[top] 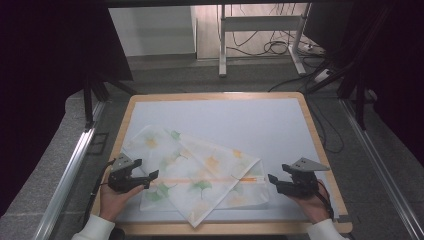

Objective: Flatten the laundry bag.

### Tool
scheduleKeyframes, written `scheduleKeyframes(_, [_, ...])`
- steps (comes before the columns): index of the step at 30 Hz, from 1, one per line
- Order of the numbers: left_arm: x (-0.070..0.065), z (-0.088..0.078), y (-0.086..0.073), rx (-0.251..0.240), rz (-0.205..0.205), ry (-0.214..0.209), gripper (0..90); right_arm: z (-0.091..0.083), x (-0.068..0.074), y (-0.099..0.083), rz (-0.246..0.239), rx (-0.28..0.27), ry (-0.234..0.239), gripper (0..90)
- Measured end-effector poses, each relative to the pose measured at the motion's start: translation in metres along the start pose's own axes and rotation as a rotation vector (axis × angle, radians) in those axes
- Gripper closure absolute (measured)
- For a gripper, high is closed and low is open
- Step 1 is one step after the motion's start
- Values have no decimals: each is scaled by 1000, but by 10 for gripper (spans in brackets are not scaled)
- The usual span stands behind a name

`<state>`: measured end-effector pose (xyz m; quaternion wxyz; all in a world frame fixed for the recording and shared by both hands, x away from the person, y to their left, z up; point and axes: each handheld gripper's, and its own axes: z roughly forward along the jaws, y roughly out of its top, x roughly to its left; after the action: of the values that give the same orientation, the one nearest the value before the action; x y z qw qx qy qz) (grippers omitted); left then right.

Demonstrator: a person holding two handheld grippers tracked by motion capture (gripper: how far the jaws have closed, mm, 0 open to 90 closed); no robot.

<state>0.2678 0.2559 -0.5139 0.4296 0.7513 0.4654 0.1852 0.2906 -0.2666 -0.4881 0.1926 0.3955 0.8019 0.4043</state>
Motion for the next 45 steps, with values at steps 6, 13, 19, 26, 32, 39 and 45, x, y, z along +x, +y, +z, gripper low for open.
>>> scheduleKeyframes(6, [3,-1,-1,-29,-14,5,187,2,2,4,-7,4,13,348])
scheduleKeyframes(13, [4,-3,-3,-44,-4,7,184,4,8,16,-2,-9,26,347])
scheduleKeyframes(19, [6,-3,-3,-55,-26,10,188,5,18,29,-12,-21,47,348])
scheduleKeyframes(26, [4,-3,-3,-52,-33,2,189,8,32,43,-43,-16,78,362])
scheduleKeyframes(32, [4,0,-3,-38,-25,14,187,17,45,49,-52,4,109,375])
scheduleKeyframes(39, [3,0,-4,-34,-19,19,184,35,71,59,-104,33,160,380])
scheduleKeyframes(45, [2,1,-3,-26,-19,17,181,46,93,58,-147,71,204,380])
